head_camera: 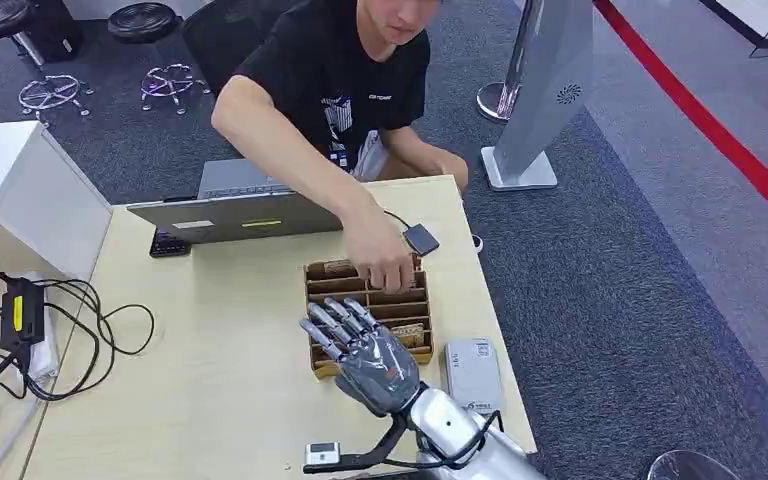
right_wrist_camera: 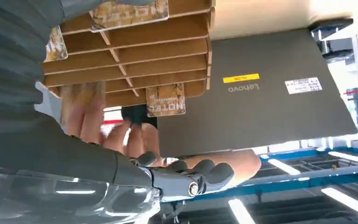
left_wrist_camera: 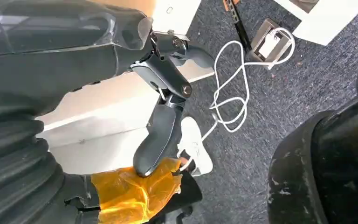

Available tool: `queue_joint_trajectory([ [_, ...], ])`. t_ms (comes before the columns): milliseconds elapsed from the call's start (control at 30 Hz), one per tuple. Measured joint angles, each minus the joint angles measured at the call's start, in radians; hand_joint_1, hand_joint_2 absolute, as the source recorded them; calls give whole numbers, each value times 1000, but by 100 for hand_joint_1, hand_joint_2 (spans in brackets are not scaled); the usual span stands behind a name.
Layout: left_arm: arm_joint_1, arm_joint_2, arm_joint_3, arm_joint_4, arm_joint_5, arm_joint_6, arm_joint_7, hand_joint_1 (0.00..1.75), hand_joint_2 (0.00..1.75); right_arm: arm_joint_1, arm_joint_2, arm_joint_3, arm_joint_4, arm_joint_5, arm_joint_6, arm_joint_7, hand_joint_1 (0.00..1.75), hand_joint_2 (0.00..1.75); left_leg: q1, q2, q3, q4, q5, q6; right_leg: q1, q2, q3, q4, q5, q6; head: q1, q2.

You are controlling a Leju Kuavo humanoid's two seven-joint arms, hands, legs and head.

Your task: Pass the card to the sensor for recognition and then transmit it.

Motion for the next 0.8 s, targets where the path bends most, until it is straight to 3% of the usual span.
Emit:
queue_joint_trajectory([
  [367,-5,-2,-40,0,0,1,-9,0,175,3,0,0,32,13,0,-8,0,175,0,0,0,0,0,0,0,0,0,0,0,0,0,0],
  [800,-17,-4,-111,0,0,2,-18,0,175,-4,0,-14,69,143,0,105,0,175,0,0,-1,0,0,0,0,0,0,0,0,0,0,0],
])
